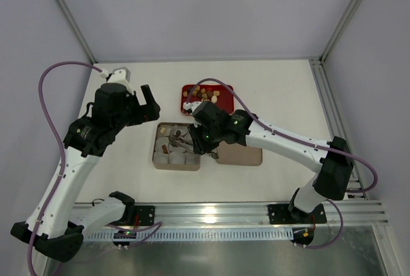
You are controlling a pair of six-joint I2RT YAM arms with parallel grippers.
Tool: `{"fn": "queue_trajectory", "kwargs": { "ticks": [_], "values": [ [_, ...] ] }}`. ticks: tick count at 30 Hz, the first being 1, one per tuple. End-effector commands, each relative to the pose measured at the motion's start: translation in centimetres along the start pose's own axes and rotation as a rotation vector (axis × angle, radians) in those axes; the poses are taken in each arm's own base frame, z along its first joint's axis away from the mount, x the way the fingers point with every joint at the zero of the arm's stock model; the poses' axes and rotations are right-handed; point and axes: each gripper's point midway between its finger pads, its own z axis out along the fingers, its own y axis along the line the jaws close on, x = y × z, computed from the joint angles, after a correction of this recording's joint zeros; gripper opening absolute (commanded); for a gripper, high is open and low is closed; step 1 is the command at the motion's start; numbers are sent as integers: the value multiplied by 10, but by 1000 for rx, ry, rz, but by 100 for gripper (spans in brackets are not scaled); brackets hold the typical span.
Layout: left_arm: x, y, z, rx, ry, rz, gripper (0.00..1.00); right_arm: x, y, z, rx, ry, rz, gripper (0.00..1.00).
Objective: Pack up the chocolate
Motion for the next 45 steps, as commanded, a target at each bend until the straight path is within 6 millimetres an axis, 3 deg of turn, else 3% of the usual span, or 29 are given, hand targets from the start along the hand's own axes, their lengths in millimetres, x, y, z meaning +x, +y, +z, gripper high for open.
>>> {"fn": "queue_trajectory", "kwargs": {
  "ticks": [1,19,25,30,34,37,40,41,45],
  "values": [
    [-9,-4,-3,20,-33,-14,100,-13,8,-4,-13,-72,20,29],
    [-6,-2,-3,16,-30,-13,100,-3,-2,6,43,-48,8,31],
    [-6,-2,-2,15,-30,-15,100,-1,-2,7,40,-42,2,36],
    [-6,-2,-2,15,-28,-16,100,-9,-4,2,58,-58,-13,37],
    [-7,-2,-3,14,-32,-14,100,-26,-8,-9,79,-98,-21,39],
    [-8,-2,-5,14,-36,-11,100,-45,-26,-26,99,-148,1,40],
    [-8,-1,-5,13,-37,-10,100,-68,-59,-45,143,-211,58,41],
    [-8,-2,-5,15,-35,-11,100,-76,-80,-51,176,-233,93,41],
    [-8,-4,-4,21,-32,-13,100,-88,-127,-53,263,-233,141,44]
  ]
}}
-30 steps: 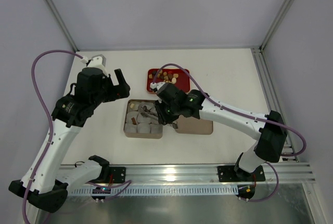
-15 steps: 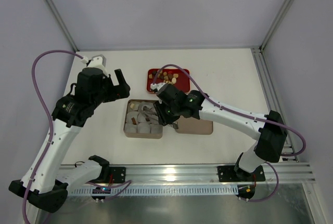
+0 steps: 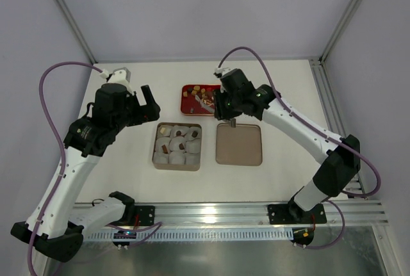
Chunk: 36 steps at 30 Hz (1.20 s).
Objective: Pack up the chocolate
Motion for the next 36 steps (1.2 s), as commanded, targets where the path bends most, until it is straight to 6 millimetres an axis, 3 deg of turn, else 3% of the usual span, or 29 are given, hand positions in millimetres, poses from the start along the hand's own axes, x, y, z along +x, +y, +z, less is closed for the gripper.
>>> {"fn": "queue_trajectory", "kwargs": {
  "ticks": [1,7,12,24,36],
  "values": [
    [-10,-5,-5,26,-39,-16,100,-34,-30,-12,58,-77,9,44],
    [-10,-5,-5,25,-37,-14,100,-42,-69,24,139,-25,50,44],
    [-11,-4,-5,21,-35,-10,100,-42,-84,51,165,16,74,44],
    [-11,-2,-6,11,-37,-4,100,-40,-87,79,166,60,82,45],
    [-12,-4,-5,19,-35,-7,100,-31,-88,86,167,91,79,43]
  ]
}}
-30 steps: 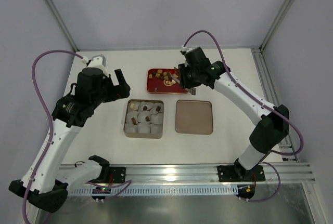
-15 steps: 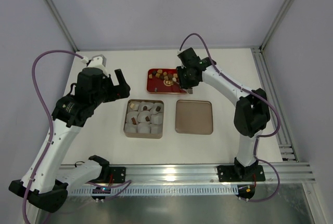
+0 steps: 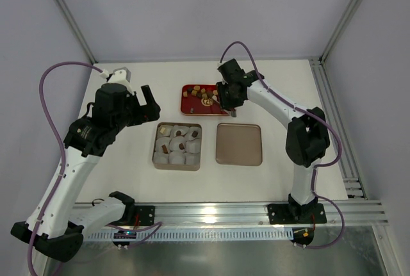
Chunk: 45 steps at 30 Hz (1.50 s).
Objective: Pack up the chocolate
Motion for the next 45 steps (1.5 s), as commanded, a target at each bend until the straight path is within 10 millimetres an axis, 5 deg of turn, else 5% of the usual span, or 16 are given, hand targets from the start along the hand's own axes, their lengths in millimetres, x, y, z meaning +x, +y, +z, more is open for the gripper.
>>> {"fn": "queue_trajectory", "kwargs": {
  "ticks": [1,34,45],
  "values": [
    [-12,-4,-5,17,-36,-7,100,-17,6,-9,-20,-51,-10,43],
    [-11,-4,-5,20,-36,-12,100,-1,5,-23,-49,-22,-29,36],
    [-11,-5,-4,24,-36,-17,100,-14,3,-52,-67,-85,-24,34]
  ]
}}
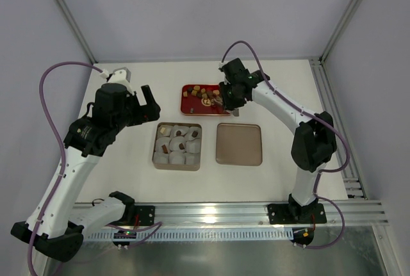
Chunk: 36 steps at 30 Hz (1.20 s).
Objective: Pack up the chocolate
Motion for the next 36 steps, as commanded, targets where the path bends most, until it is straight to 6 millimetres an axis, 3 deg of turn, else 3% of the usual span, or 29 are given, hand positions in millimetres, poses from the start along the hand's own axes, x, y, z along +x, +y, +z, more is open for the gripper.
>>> {"fn": "queue_trajectory", "kwargs": {
  "ticks": [1,13,23,30,36],
  "values": [
    [-11,-5,-4,23,-35,-16,100,-20,1,-35,-28,-92,-3,34],
    [-11,-5,-5,25,-39,-17,100,-25,1,-50,-36,-129,4,34],
    [-11,-6,-3,26,-36,-20,100,-18,30,-85,-181,-176,4,33],
    [-12,-8,-2,34,-38,-23,100,6,60,-114,-242,-195,-43,33],
    [-12,-9,-1,34,-36,-26,100,48,97,-128,-281,-172,-109,33]
  ]
}}
